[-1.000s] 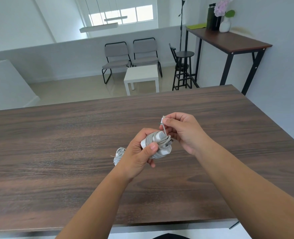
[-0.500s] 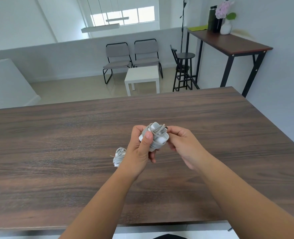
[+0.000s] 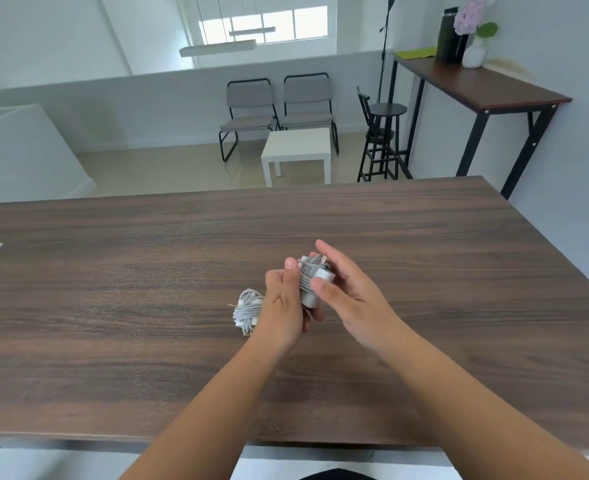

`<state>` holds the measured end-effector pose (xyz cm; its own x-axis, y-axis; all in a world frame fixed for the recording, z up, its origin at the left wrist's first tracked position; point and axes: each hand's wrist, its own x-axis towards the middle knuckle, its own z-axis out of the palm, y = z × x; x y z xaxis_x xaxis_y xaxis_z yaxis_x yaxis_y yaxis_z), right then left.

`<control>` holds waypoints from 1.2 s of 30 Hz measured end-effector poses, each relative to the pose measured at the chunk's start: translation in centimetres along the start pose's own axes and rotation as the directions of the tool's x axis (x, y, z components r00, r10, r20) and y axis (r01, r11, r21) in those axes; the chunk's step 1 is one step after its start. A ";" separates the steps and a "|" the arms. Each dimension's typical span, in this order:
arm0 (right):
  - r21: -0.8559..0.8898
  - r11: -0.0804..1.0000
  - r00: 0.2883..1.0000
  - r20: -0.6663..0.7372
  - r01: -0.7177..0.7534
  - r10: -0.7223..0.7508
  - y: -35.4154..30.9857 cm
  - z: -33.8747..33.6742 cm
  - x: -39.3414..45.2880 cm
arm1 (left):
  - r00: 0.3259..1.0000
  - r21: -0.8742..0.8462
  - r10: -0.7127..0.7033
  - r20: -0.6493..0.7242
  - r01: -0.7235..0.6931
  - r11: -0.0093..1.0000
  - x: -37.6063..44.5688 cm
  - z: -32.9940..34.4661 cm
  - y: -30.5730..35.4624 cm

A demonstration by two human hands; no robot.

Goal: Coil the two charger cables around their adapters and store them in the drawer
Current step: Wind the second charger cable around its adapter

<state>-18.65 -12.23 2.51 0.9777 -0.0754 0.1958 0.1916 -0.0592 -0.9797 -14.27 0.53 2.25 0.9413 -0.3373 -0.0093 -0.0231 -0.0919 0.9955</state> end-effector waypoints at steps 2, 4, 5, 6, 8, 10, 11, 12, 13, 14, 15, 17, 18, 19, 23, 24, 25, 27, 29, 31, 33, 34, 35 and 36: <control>-0.036 0.999 0.999 -0.033 -0.032 0.031 0.8 0.4 0.0 | 1.000 0.072 0.000 -0.005 0.000 0.997 0.0 -0.4 -0.6; -0.001 0.998 0.998 -0.031 -0.055 0.055 1.4 0.7 0.1 | 1.000 0.120 0.008 0.009 -0.009 0.993 -0.3 -0.9 -1.2; 0.034 0.997 0.997 -0.026 -0.074 0.075 1.6 0.8 0.1 | 1.000 0.122 0.006 0.025 -0.009 0.993 -0.4 -1.2 -1.5; 0.084 0.992 0.995 -0.025 -0.095 0.098 1.7 0.9 0.1 | 0.999 0.113 0.002 0.033 -0.006 0.994 -0.6 -1.5 -1.7; 0.200 0.970 0.989 -0.035 -0.135 0.145 2.1 1.3 0.2 | 1.000 0.127 -0.011 0.029 0.007 0.992 -0.8 -2.3 -2.2; 0.302 0.938 0.981 -0.046 -0.168 0.190 2.4 1.5 0.2 | 0.997 0.163 -0.028 0.065 0.017 0.986 -0.9 -3.4 -2.6; 0.348 0.919 0.975 -0.044 -0.188 0.216 2.7 1.7 0.2 | 0.995 0.148 -0.045 0.091 0.031 0.988 -1.0 -3.9 -2.6; 0.398 0.894 0.970 -0.038 -0.207 0.241 2.9 1.8 0.2 | 0.991 0.125 -0.067 0.113 0.053 0.991 -1.0 -4.4 -2.7; 0.457 0.861 0.964 -0.031 -0.222 0.265 3.1 1.9 0.1 | 0.988 0.112 -0.082 0.131 0.067 0.991 -1.2 -4.8 -2.6; 0.510 0.828 0.959 -0.022 -0.233 0.284 3.3 2.0 0.0 | 0.986 0.116 -0.090 0.142 0.074 0.991 -1.4 -5.0 -2.5; 0.553 0.796 0.953 -0.010 -0.247 0.302 3.5 2.1 0.0 | 0.984 0.125 -0.093 0.155 0.074 0.989 -1.6 -5.1 -2.6; 0.597 0.750 0.941 0.025 -0.285 0.338 3.8 2.3 0.0 | 0.982 0.101 -0.094 0.165 0.078 0.992 -2.1 -5.2 -3.0; 0.605 0.737 0.936 0.039 -0.302 0.350 4.0 2.3 0.0 | 0.984 0.076 -0.094 0.150 0.084 0.994 -2.3 -5.1 -3.2; 0.612 0.725 0.931 0.052 -0.315 0.360 4.2 2.4 0.1 | 0.988 0.051 -0.099 0.121 0.094 0.994 -2.4 -5.1 -3.5; 0.646 0.669 0.919 0.141 -0.367 0.368 4.3 2.7 0.1 | 0.992 -0.022 -0.122 0.024 0.123 0.992 -2.6 -4.6 -4.1; 0.667 0.642 0.911 0.141 -0.377 0.388 4.3 2.8 0.1 | 0.992 -0.040 -0.126 0.005 0.126 0.991 -2.6 -4.5 -4.2; 0.692 0.611 0.901 0.135 -0.384 0.412 4.2 2.9 0.1 | 0.992 -0.056 -0.129 -0.010 0.128 0.990 -2.6 -4.5 -4.4; 0.725 0.569 0.884 0.119 -0.389 0.452 4.3 2.9 0.2 | 0.992 -0.064 -0.125 -0.007 0.125 0.990 -2.6 -4.5 -4.5; 0.718 0.575 0.875 0.096 -0.391 0.475 4.2 2.9 0.1 | 0.993 -0.044 -0.114 0.021 0.115 0.992 -2.7 -4.5 -4.7; 0.703 0.589 0.872 0.093 -0.399 0.480 4.2 2.8 0.1 | 0.994 -0.024 -0.100 0.037 0.101 0.995 -2.7 -4.4 -4.9; 0.698 0.595 0.878 0.105 -0.399 0.467 4.0 2.7 0.0 | 0.995 -0.024 -0.088 0.046 0.089 0.996 -2.7 -4.2 -5.0; 0.695 0.598 0.882 0.112 -0.399 0.458 3.9 2.6 0.0 | 0.995 -0.030 -0.084 0.047 0.086 0.996 -2.8 -4.1 -5.0; 0.694 0.601 0.886 0.117 -0.396 0.449 3.9 2.5 0.0 | 0.996 -0.035 -0.082 0.046 0.084 0.996 -2.8 -4.1 -5.0; 0.693 0.604 0.890 0.123 -0.394 0.439 3.9 2.3 0.1 | 0.996 -0.044 -0.080 0.042 0.082 0.996 -2.9 -4.0 -5.0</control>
<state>-17.65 -10.13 -1.37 0.9648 0.0291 -0.2614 -0.2099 0.6842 -0.6984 -15.53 5.67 -2.36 0.9252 -0.3678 -0.0931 0.0690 -0.0783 0.9945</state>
